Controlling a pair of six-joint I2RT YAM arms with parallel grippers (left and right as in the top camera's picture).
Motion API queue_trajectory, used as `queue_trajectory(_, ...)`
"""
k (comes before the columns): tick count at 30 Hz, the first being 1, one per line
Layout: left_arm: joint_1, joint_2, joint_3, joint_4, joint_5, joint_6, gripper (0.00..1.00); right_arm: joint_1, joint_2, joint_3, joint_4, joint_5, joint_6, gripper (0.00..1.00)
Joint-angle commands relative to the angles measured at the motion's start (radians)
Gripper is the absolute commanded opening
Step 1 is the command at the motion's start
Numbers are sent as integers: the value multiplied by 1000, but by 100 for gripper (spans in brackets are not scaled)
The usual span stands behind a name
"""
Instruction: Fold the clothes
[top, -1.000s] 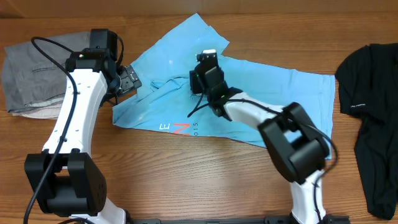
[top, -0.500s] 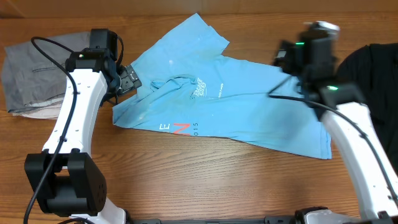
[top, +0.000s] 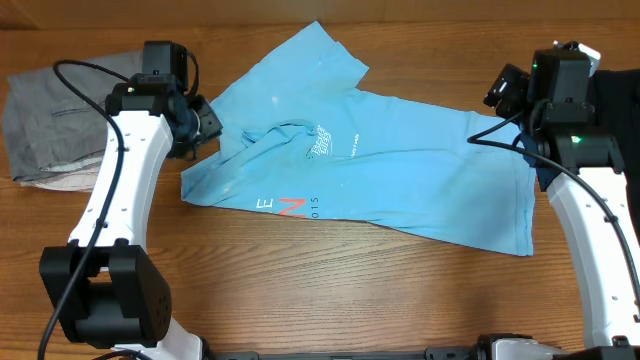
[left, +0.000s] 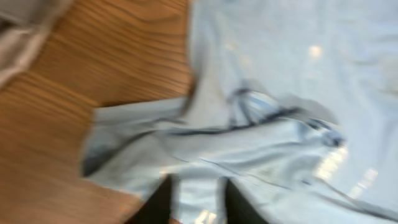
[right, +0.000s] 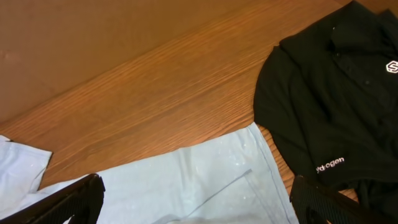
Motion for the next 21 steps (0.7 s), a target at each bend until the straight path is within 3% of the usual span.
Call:
queue_trajectory(1, -46, 17, 12, 39, 70, -32, 18, -2, 0, 4, 4, 3, 8, 100)
queue_trajectory(10, -192, 130, 12, 216, -131, -31, 32, -2, 0, 4, 4, 3, 8, 100)
queue_trajectory(16, -188, 230, 12, 259, -226, -30, 40, -2, 0, 4, 4, 3, 8, 100)
queue_trajectory(21, -167, 289, 12, 262, -219, -23, 39, -2, -1, 4, 4, 3, 8, 100)
